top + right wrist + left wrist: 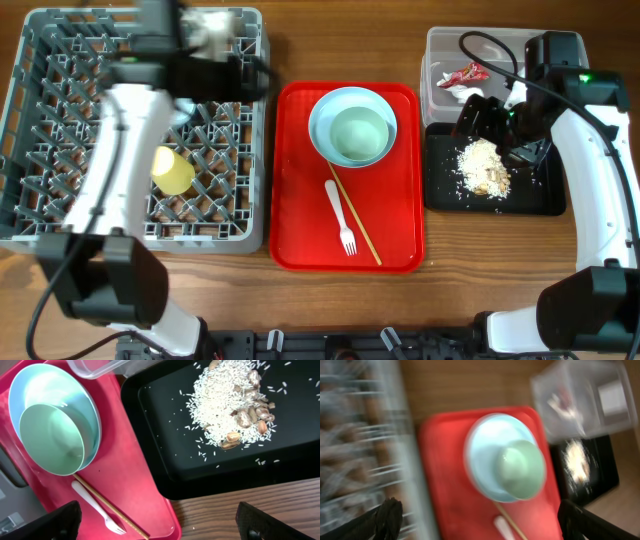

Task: Sort waste into correct bins and load items into the dishwasher rack
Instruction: 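Move left gripper to the tray and grasp the green bowl rim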

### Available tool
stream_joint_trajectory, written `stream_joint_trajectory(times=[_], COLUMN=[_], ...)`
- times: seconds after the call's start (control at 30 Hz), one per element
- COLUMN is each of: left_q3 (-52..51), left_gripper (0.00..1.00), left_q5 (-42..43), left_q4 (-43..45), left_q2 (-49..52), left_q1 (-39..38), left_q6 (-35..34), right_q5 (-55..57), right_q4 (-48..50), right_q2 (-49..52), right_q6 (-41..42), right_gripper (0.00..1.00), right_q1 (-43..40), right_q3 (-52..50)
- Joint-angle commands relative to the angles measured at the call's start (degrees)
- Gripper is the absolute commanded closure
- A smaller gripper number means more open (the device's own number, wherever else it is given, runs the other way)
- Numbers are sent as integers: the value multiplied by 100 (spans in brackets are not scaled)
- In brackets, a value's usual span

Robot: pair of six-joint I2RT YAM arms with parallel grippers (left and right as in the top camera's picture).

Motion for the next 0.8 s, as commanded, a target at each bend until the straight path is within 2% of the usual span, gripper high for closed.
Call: stream_joint_trajectory(times=[0.0, 0.1, 0.33, 0.5, 0.77], left_q3=[70, 70, 70, 70, 70], left_gripper=[0, 0, 0, 2, 15], left_q5=[-264, -535, -2201, -2514, -2881], left_q4=[350, 688, 1097, 1340, 1580], left_q2=[46, 109, 584, 1060, 1961], left_q1=[-977, -1589, -2736, -3202, -3423], left_q6=[-98, -101, -101, -101, -101], right_q5=[-28, 63, 101, 96, 98], right_q4=[-9, -7, -35, -79, -118], right_q2=[59, 59, 59, 59, 59], right_q6=[-92, -44, 17, 114, 66], right_gripper=[0, 0, 0, 0, 0], right_q1=[-24, -50, -439, -702, -730], right_q3=[-7, -7, -7, -7, -7])
